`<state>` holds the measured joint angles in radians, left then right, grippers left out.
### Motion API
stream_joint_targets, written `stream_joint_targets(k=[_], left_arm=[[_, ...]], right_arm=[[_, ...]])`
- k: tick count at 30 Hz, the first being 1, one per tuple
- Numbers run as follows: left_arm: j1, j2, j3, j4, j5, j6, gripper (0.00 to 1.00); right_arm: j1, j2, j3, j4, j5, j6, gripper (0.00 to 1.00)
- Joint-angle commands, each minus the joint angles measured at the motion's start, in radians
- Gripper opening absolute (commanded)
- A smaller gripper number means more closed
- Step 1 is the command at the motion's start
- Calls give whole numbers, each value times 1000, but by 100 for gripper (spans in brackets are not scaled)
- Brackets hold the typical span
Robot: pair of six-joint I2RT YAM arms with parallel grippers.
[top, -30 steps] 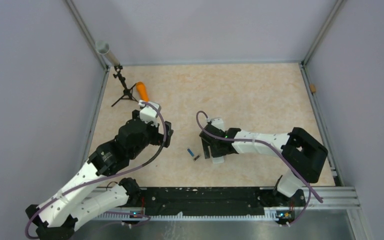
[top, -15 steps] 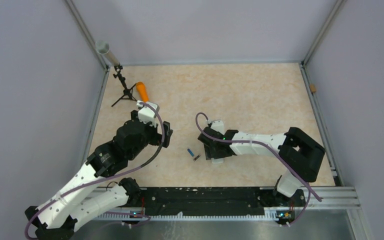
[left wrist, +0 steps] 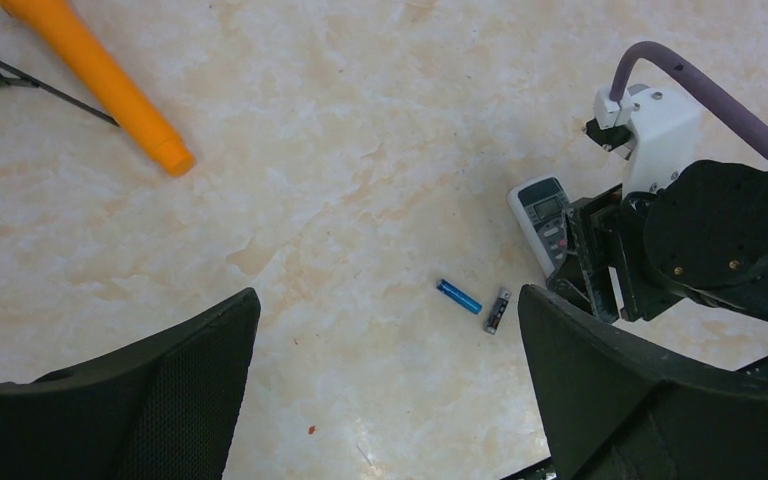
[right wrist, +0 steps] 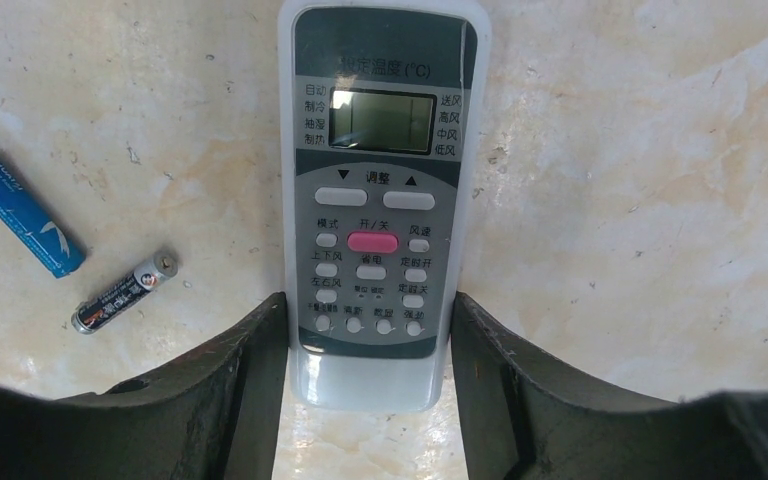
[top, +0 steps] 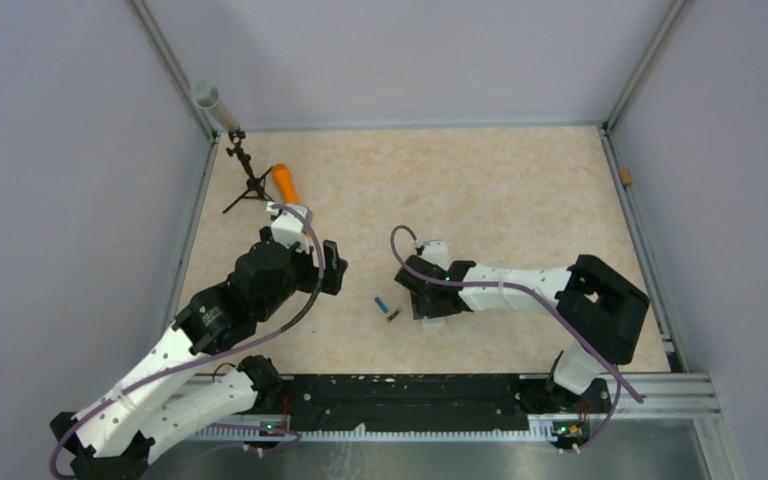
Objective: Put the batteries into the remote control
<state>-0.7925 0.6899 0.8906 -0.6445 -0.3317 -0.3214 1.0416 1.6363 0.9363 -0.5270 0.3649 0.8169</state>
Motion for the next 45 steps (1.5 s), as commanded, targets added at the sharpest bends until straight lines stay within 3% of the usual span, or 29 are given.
stream_joint_targets(k=[1, 13, 25, 34, 45], left_arm=[[4, 13, -24, 14, 1, -114, 99], [56, 110, -71, 131, 165, -195, 99], [407, 117, -256, 489, 756, -391, 99], [492, 148, -360, 764, 1014, -562, 99], [518, 169, -455, 1097, 1130, -786, 99]], right_arm=[[15, -44, -22, -13, 28, 1, 0], [-26, -271, -55, 34, -87, -132, 0], [-238, -471, -103, 154, -523, -280, 0], [-349, -478, -124, 332, -875, -247, 0], [-376, -433, -148, 718, -1178, -36, 0]])
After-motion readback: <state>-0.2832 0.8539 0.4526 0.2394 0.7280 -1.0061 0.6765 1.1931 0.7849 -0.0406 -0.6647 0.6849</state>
